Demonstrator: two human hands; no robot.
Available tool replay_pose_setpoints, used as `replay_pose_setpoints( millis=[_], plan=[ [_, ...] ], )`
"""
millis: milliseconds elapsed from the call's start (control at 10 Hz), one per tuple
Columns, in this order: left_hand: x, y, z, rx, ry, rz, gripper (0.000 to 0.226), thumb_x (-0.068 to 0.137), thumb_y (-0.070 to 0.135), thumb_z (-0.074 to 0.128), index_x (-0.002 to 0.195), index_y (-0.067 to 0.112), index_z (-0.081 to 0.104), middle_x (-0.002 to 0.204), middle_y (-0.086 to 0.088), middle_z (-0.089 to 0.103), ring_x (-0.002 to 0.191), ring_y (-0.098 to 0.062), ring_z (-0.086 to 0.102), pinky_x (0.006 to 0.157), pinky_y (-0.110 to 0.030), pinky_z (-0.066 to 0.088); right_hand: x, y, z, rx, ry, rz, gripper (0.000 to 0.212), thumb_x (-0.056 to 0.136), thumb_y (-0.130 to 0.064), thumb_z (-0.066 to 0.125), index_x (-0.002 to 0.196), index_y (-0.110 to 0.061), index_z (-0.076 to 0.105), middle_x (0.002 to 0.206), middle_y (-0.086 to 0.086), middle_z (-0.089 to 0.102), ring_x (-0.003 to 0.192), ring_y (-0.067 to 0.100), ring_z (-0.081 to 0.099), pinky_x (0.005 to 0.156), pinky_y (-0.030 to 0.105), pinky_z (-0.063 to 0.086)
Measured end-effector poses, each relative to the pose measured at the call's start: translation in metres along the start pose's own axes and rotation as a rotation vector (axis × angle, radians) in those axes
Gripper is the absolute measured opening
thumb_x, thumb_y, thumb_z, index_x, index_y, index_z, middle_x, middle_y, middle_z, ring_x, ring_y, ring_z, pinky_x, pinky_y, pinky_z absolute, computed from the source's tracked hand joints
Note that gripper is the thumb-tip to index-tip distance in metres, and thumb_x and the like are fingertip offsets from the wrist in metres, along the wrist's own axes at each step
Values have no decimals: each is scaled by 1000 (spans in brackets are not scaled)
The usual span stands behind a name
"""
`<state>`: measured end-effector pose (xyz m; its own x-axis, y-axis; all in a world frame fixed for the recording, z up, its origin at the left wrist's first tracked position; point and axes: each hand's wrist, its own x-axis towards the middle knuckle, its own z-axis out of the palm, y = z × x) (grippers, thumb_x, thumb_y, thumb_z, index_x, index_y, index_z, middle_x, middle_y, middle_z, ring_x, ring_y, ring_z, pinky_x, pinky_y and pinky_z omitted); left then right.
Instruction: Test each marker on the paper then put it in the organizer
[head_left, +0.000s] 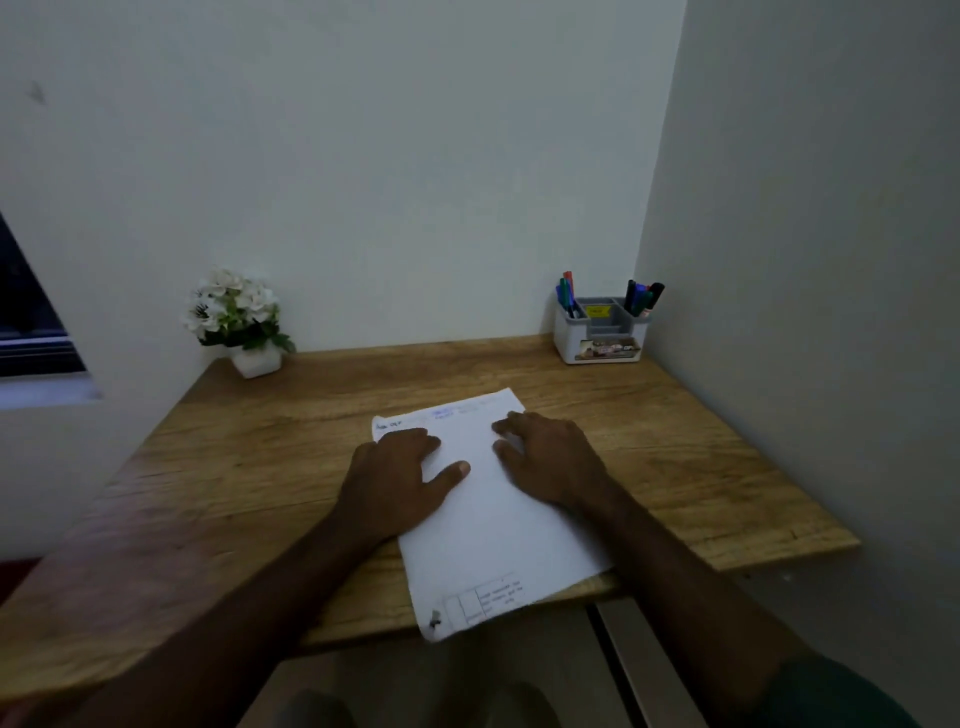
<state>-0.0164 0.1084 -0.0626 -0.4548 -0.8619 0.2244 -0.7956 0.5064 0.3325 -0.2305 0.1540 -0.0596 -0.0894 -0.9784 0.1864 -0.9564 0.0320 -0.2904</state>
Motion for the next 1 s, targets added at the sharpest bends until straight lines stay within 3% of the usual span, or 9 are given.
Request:
replay_pose_setpoints(
  millis=[100, 200, 400, 600, 800, 900, 1000],
  plan=[
    [18, -9, 2, 79, -181, 24, 81, 85, 78, 26, 152, 30, 24, 161, 6, 18, 148, -12, 15, 119, -46, 10, 12, 7, -3, -54, -119, 24, 53, 102, -51, 31, 152, -34, 34, 164, -3, 29, 151, 17, 23, 121, 56, 15],
    [43, -16, 1, 136, -258, 57, 83, 86, 78, 19, 154, 30, 12, 163, 5, 8, 150, -12, 7, 119, -48, 5, 26, 14, -4, -107, -178, 19, 58, 102, -55, 25, 156, -34, 24, 167, -3, 18, 154, 16, 14, 123, 54, 10],
    [82, -26, 9, 160, -234, 131, 80, 88, 75, 19, 154, 30, 13, 163, 5, 7, 150, -13, 7, 121, -49, 4, 56, 29, 3, -128, -129, 23, 59, 102, -54, 27, 156, -30, 26, 166, 0, 22, 153, 20, 19, 122, 53, 17],
    [75, -33, 20, 158, -195, 181, 87, 83, 79, 5, 154, 29, 12, 163, 5, 9, 150, -13, 7, 120, -54, 9, 46, 34, 13, -91, -70, 36, 64, 97, -57, 21, 156, -32, 27, 165, -4, 24, 153, 16, 18, 122, 50, 12],
    [74, -21, 4, 124, -293, 135, 78, 92, 69, 20, 154, 21, 18, 162, 0, 14, 150, -17, 9, 120, -54, 7, 45, 22, 0, -78, -145, 88, 59, 101, -52, 29, 156, -28, 30, 164, 0, 27, 153, 19, 18, 123, 51, 12],
    [81, -15, -22, 120, -404, 117, 75, 96, 61, 26, 154, 16, 15, 163, -5, 13, 150, -20, 8, 120, -53, 8, 48, 12, -21, -74, -254, 114, 60, 103, -49, 31, 158, -26, 24, 167, 2, 18, 155, 20, 11, 124, 50, 6],
    [80, -13, -40, 114, -383, 135, 73, 98, 57, 26, 154, 13, 13, 163, -7, 11, 151, -22, 7, 119, -50, 6, 52, 2, -40, -58, -285, 113, 61, 104, -48, 28, 159, -22, 18, 168, 3, 14, 155, 21, 10, 123, 51, 3]
  ],
)
